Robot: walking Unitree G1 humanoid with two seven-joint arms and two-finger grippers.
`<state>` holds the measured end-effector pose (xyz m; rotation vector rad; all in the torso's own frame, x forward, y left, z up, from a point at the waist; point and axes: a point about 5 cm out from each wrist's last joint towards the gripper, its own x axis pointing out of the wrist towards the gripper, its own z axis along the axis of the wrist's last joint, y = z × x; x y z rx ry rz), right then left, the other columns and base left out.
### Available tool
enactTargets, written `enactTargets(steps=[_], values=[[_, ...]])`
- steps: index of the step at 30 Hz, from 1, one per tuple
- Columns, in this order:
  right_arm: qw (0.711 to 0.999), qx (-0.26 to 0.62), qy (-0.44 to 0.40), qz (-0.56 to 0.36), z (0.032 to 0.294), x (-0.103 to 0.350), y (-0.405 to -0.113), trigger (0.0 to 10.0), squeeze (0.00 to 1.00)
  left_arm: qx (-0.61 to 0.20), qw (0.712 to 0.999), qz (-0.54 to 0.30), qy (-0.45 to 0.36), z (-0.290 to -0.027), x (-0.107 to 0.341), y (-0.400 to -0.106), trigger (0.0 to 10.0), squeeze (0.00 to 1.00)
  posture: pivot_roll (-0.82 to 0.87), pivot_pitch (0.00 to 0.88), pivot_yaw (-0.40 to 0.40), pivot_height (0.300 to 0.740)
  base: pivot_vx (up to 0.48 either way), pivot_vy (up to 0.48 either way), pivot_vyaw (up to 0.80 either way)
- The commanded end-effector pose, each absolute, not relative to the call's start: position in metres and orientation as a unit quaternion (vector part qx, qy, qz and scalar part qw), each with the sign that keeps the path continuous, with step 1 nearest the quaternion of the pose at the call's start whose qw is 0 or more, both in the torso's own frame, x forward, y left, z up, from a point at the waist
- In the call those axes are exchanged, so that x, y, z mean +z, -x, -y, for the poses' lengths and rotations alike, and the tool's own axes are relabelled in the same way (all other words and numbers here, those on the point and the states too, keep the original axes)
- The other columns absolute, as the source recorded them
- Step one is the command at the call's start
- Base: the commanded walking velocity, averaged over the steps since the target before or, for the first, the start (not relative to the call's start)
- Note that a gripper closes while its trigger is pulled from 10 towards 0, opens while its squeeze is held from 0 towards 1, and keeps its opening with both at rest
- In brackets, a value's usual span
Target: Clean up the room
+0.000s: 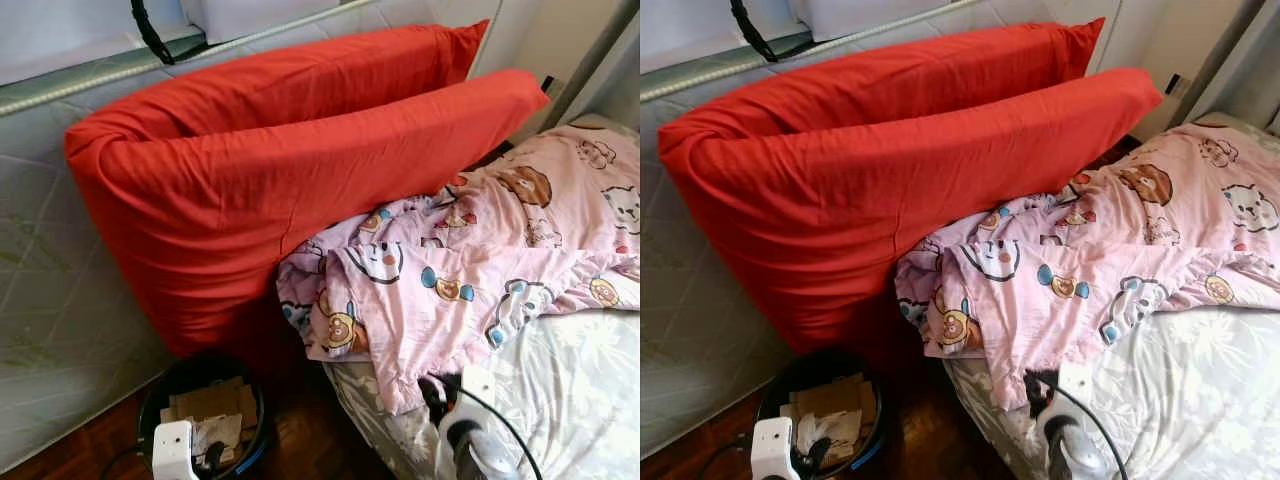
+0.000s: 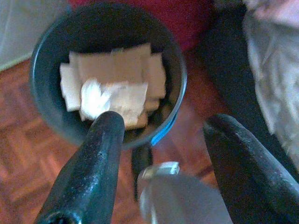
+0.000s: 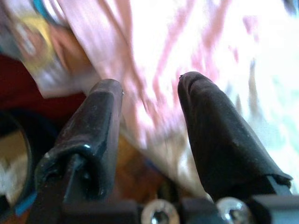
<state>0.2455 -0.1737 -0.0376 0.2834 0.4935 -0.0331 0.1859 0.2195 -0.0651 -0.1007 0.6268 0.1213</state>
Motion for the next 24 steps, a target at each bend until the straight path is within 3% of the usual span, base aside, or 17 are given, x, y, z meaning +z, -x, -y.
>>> enactTargets(steps=[1, 5, 8, 10, 24], values=[[0.964, -0.011, -0.14, -0.224, 0.174, -0.034, -0.246, 10.0, 0.0, 0.068, 0.949, -0.301, 0.063, -0.221, -0.067, -0.178, 10.0, 0.0, 0.07, 0.193, -0.053, 0.74, 0.0, 0.0, 0.0], [0.974, -0.004, -0.137, -0.18, 0.172, -0.023, -0.254, 10.0, 0.0, 0.066, 0.953, -0.289, 0.066, -0.221, -0.065, -0.179, 10.0, 0.0, 0.06, 0.192, -0.051, 0.74, 0.0, 0.0, 0.0], [0.977, -0.003, -0.135, -0.162, 0.17, -0.019, -0.256, 10.0, 0.0, 0.036, 0.988, -0.143, 0.042, -0.207, -0.016, -0.243, 10.0, 0.0, 0.05, 0.19, -0.049, 0.74, 0.0, 0.0, 0.0], [0.979, -0.002, -0.135, -0.153, 0.168, -0.017, -0.256, 10.0, 0.0, 0.026, 0.995, -0.094, 0.036, -0.201, 0.004, -0.26, 10.0, 0.0, 0.06, 0.186, -0.049, 0.74, 0.0, 0.0, 0.0], [0.982, 0.005, -0.136, -0.128, 0.155, -0.014, -0.249, 10.0, 0.0, 0.013, 0.999, -0.032, 0.023, -0.201, 0.028, -0.261, 10.0, 0.0, 0.06, 0.175, -0.051, 0.74, 0.0, 0.0, 0.0]])
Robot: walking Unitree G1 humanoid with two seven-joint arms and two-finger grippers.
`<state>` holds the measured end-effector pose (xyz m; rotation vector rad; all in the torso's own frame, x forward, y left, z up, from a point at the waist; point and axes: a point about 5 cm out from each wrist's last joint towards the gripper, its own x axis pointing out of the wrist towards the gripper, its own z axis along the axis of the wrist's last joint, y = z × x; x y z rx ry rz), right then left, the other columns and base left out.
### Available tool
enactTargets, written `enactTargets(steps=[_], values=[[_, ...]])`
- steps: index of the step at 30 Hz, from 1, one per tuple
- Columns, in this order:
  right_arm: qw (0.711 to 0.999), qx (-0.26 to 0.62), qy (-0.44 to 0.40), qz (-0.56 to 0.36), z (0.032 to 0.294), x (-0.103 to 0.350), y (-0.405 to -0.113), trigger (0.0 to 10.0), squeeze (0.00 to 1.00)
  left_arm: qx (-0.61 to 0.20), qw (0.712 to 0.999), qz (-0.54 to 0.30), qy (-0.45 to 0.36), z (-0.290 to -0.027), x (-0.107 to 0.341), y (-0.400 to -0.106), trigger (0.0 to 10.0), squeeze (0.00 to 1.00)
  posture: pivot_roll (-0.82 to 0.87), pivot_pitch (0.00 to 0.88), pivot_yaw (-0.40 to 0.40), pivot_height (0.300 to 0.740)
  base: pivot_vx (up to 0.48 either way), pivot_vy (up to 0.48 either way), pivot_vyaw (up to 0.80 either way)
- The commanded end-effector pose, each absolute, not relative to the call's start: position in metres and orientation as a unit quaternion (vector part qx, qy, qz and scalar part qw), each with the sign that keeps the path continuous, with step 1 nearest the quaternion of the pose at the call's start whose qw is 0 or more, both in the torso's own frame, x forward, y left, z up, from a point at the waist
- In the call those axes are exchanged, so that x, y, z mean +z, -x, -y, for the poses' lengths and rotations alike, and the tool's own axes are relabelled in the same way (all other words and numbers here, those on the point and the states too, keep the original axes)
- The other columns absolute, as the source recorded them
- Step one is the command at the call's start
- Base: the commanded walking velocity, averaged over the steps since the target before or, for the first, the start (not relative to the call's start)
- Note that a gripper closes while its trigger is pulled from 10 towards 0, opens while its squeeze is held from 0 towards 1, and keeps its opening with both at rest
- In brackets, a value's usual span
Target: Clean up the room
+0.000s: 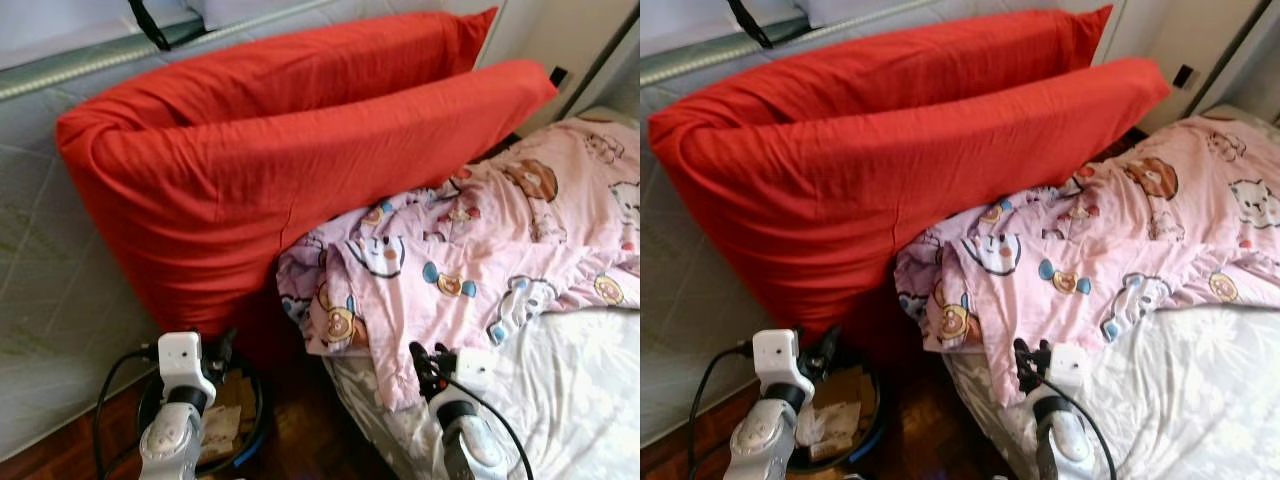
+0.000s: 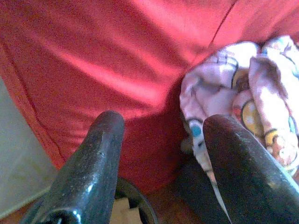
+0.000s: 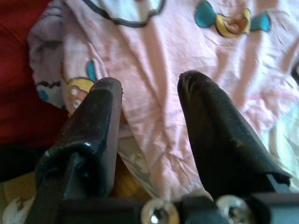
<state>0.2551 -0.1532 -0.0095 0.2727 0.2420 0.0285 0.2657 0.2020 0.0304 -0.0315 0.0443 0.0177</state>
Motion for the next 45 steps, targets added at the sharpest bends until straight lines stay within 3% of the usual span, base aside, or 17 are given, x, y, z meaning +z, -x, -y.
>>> enactTargets(steps=[1, 4, 11, 45], values=[[0.983, 0.004, -0.135, -0.128, 0.1547, -0.0134, -0.2476, 10.0, 0.0, 0.015, 0.999, -0.032, 0.022, -0.2019, 0.0283, -0.2605, 10.0, 0.0, 0.06, 0.179, -0.052, 0.74, 0.0, 0.0, 0.0], [0.982, 0.003, -0.129, -0.142, 0.1549, -0.0157, -0.2463, 10.0, 0.0, 0.018, 0.999, -0.033, 0.021, -0.2044, 0.0284, -0.2597, 10.0, 0.0, 0.06, 0.183, -0.054, 0.74, 0.0, 0.0, 0.0], [0.981, 0.001, -0.125, -0.148, 0.1575, -0.015, -0.2486, 10.0, 0.0, 0.019, 0.999, -0.033, 0.021, -0.2047, 0.0296, -0.2619, 10.0, 0.0, 0.06, 0.194, -0.056, 0.691, 0.0, 0.0, 0.0], [0.978, 0.006, -0.125, -0.167, 0.154, -0.0223, -0.242, 10.0, 0.0, 0.011, 0.998, -0.048, 0.026, -0.1984, 0.0308, -0.2592, 10.0, 0.0, 0.06, 0.214, -0.053, 0.656, 0.0, 0.0, 0.0]])
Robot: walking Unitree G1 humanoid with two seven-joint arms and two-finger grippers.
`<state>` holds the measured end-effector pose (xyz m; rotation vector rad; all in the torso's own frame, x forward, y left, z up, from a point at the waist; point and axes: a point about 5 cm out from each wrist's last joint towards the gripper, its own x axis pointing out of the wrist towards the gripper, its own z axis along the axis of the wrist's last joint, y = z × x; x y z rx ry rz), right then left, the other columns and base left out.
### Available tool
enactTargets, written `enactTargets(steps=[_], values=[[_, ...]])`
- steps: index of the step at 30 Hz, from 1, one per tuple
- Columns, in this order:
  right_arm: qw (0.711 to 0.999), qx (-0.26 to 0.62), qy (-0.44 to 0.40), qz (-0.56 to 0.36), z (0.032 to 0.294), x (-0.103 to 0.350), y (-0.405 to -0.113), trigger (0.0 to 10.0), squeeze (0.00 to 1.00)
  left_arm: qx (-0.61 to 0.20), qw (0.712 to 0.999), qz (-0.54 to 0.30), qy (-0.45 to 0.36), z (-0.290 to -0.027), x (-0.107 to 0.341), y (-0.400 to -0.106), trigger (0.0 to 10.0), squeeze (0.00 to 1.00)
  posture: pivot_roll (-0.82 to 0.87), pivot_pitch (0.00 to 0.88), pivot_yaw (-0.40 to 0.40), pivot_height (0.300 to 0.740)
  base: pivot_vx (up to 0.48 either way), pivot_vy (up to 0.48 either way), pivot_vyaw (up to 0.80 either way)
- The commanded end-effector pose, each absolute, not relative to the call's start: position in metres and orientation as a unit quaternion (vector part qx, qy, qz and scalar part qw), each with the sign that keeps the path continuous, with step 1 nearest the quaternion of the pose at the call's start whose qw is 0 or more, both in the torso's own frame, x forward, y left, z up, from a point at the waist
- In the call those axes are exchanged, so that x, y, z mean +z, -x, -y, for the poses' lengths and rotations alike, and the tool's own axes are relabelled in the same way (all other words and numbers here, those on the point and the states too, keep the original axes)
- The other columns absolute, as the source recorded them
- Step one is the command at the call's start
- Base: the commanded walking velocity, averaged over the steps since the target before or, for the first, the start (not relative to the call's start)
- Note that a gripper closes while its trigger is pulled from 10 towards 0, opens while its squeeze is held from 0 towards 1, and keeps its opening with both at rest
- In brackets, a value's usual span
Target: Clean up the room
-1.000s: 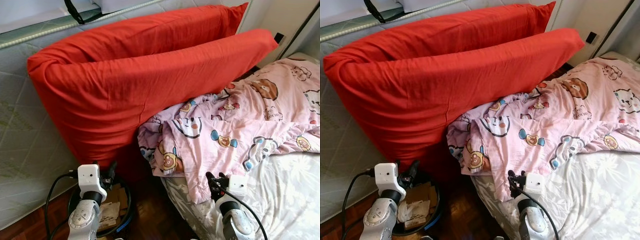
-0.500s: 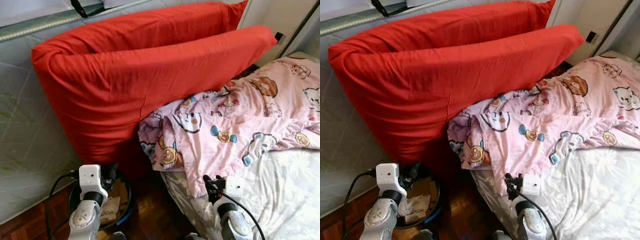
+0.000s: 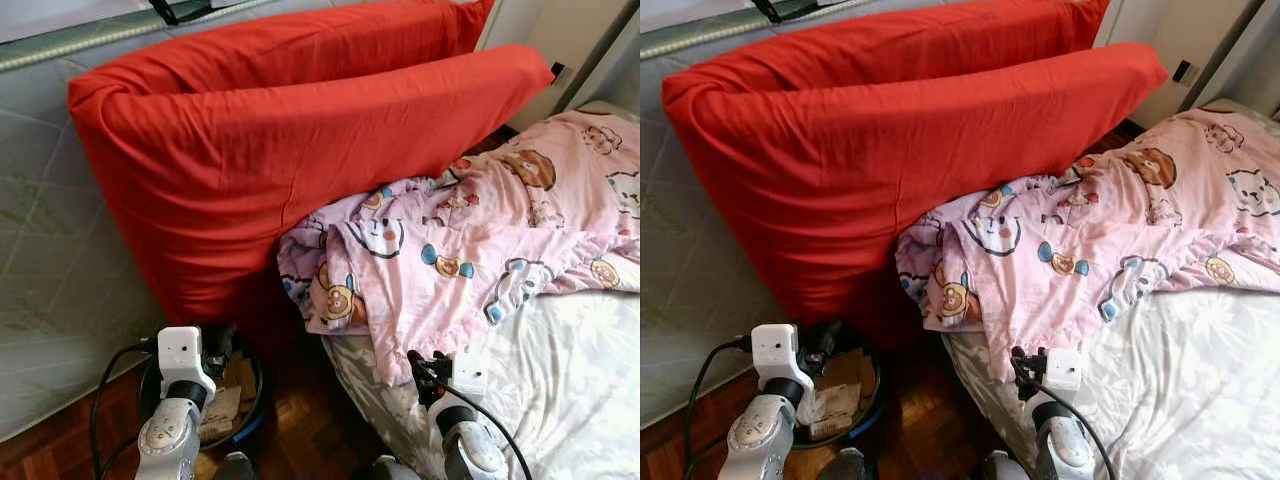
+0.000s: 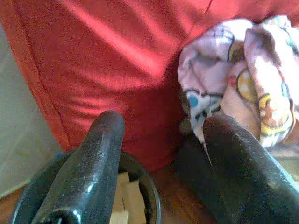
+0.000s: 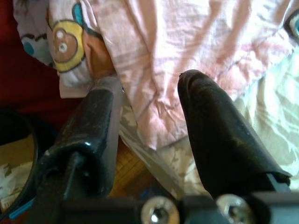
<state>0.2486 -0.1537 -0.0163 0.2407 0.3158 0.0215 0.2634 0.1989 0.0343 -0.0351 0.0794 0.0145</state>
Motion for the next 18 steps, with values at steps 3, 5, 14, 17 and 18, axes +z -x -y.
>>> enactTargets(steps=[3, 5, 14, 17, 18], values=[[0.978, 0.007, -0.123, -0.171, 0.155, -0.0237, -0.2417, 10.0, 0.0, 0.01, 0.998, -0.049, 0.027, -0.1974, 0.0313, -0.2587, 10.0, 0.0, 0.06, 0.216, -0.054, 0.656, 0.0, 0.0, 0.0], [0.977, 0.007, -0.122, -0.173, 0.1553, -0.0241, -0.2415, 10.0, 0.0, 0.01, 0.998, -0.048, 0.027, -0.197, 0.0316, -0.2585, 10.0, 0.0, 0.06, 0.218, -0.054, 0.656, 0.0, 0.0, 0.0], [0.976, 0.012, -0.126, -0.18, 0.1536, -0.027, -0.24, 10.0, 0.0, 0.008, 0.998, -0.052, 0.028, -0.1959, 0.0316, -0.2573, 10.0, 0.0, 0.07, 0.223, -0.052, 0.637, 0.0, 0.0, 0.0], [0.975, 0.01, -0.125, -0.182, 0.1538, -0.0277, -0.2399, 10.0, 0.0, 0.008, 0.998, -0.053, 0.028, -0.1953, 0.0321, -0.2573, 10.0, 0.0, 0.07, 0.223, -0.051, 0.637, 0.0, 0.0, 0.0], [0.975, 0.009, -0.125, -0.182, 0.1539, -0.0279, -0.2398, 10.0, 0.0, 0.007, 0.998, -0.053, 0.028, -0.195, 0.0319, -0.2572, 10.0, 0.0, 0.07, 0.223, -0.05, 0.637, 0.0, 0.0, 0.0]])
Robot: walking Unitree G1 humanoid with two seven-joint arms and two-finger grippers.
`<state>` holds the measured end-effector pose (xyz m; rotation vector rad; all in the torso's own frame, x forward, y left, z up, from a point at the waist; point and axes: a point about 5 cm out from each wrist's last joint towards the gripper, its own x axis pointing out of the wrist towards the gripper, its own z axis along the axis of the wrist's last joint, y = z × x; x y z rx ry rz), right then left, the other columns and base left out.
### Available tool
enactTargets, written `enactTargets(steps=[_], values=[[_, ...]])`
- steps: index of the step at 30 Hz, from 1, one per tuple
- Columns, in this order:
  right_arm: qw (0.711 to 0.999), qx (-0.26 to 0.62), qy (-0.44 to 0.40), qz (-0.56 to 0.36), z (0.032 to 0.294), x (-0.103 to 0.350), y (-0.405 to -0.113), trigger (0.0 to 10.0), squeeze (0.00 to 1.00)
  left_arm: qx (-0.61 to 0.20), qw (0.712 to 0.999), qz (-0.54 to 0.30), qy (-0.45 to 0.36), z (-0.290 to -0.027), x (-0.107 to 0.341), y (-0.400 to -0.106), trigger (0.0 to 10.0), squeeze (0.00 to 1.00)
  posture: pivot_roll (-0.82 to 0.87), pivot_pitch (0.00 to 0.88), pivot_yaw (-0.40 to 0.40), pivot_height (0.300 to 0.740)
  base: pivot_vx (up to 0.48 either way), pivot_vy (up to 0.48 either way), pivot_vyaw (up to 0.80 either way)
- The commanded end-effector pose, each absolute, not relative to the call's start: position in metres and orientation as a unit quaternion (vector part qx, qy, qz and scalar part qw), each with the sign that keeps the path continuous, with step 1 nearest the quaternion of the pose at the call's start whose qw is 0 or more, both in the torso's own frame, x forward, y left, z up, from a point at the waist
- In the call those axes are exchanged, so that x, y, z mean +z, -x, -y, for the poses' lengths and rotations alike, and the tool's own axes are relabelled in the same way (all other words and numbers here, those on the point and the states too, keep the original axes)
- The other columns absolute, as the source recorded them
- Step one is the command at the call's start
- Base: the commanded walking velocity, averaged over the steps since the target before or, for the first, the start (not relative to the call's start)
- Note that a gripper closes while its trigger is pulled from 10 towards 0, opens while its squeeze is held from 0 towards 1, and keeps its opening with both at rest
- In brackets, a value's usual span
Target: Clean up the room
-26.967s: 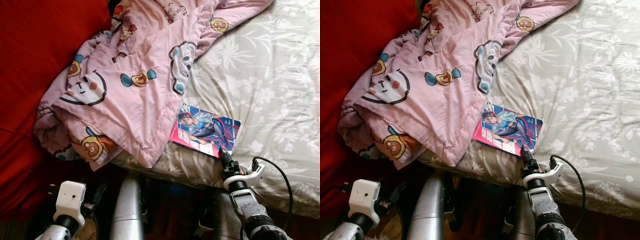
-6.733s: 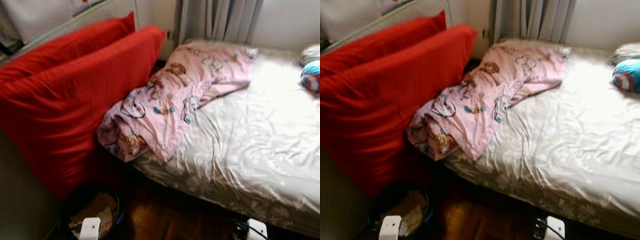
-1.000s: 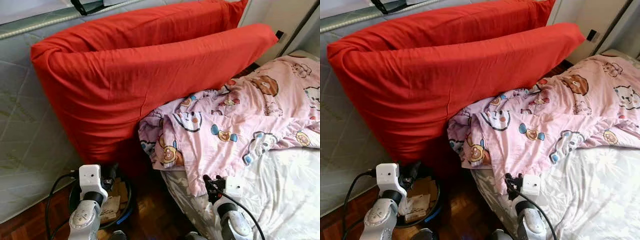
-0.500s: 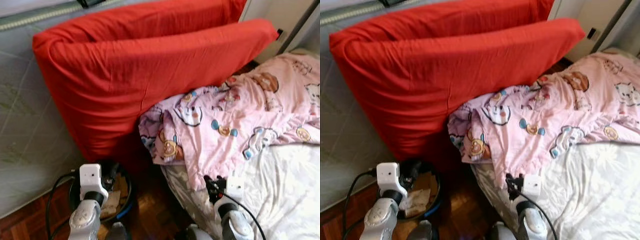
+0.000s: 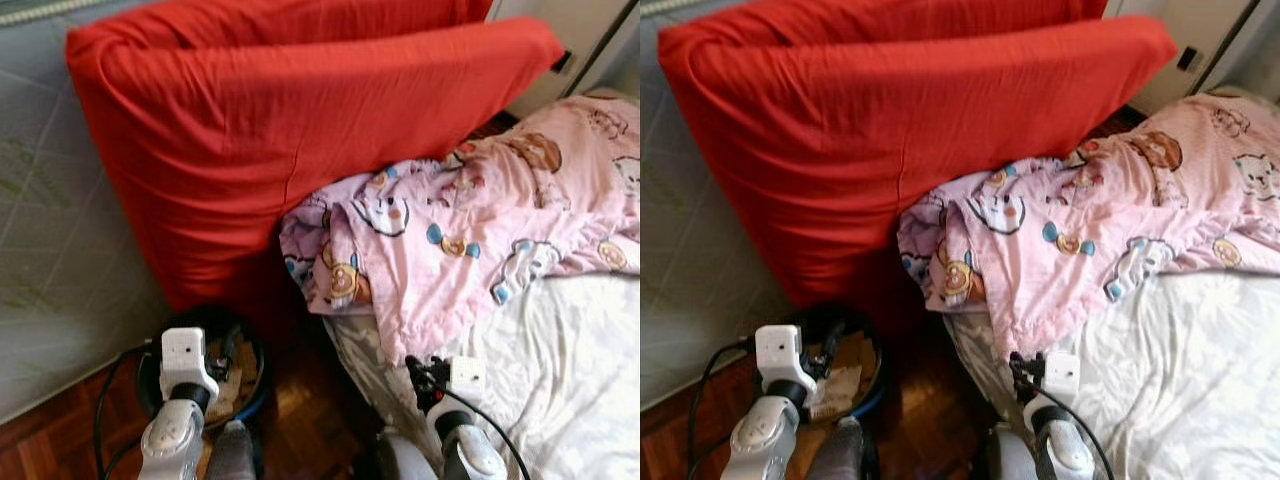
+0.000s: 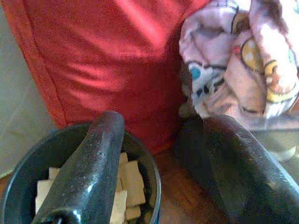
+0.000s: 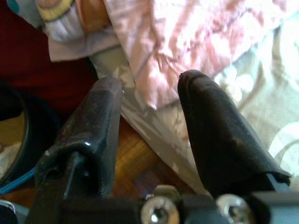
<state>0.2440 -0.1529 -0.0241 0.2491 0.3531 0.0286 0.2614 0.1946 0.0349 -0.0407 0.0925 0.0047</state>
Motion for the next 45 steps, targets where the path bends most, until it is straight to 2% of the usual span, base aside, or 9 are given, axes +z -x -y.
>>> enactTargets(steps=[1, 14, 19, 29, 30, 45], values=[[0.975, 0.009, -0.124, -0.183, 0.154, -0.0281, -0.2398, 10.0, 0.0, 0.007, 0.998, -0.054, 0.028, -0.1947, 0.0314, -0.2572, 10.0, 0.0, 0.07, 0.223, -0.05, 0.637, 0.0, 0.0, 0.0], [0.972, 0.012, -0.119, -0.204, 0.154, -0.0331, -0.2384, 10.0, 0.0, 0.0, 0.998, -0.058, 0.031, -0.1923, 0.0312, -0.258, 10.0, 0.0, 0.07, 0.224, -0.046, 0.637, 0.0, 0.0, 0.0], [0.972, 0.017, -0.122, -0.2, 0.1526, -0.0323, -0.2396, 10.0, 0.0, -0.001, 0.998, -0.06, 0.031, -0.1924, 0.0309, -0.2588, 10.0, 0.0, 0.07, 0.225, -0.043, 0.614, 0.0, 0.0, 0.0], [0.971, 0.019, -0.119, -0.205, 0.1522, -0.0326, -0.2404, 10.0, 0.0, -0.001, 0.998, -0.059, 0.028, -0.1938, 0.0321, -0.2606, 10.0, 0.0, 0.07, 0.225, -0.041, 0.614, 0.0, 0.0, 0.0], [0.971, 0.02, -0.119, -0.206, 0.1521, -0.0328, -0.2405, 10.0, 0.0, -0.001, 0.998, -0.059, 0.028, -0.1938, 0.0322, -0.261, 10.0, 0.0, 0.07, 0.225, -0.041, 0.604, 0.0, 0.0, 0.0], [0.977, 0.03, -0.12, -0.176, 0.1496, -0.0257, -0.2439, 10.0, 0.0, -0.004, 0.998, -0.062, 0.024, -0.1941, 0.0325, -0.2629, 10.0, 0.0, 0.08, 0.226, -0.038, 0.599, 0.0, 0.0, 0.0]])
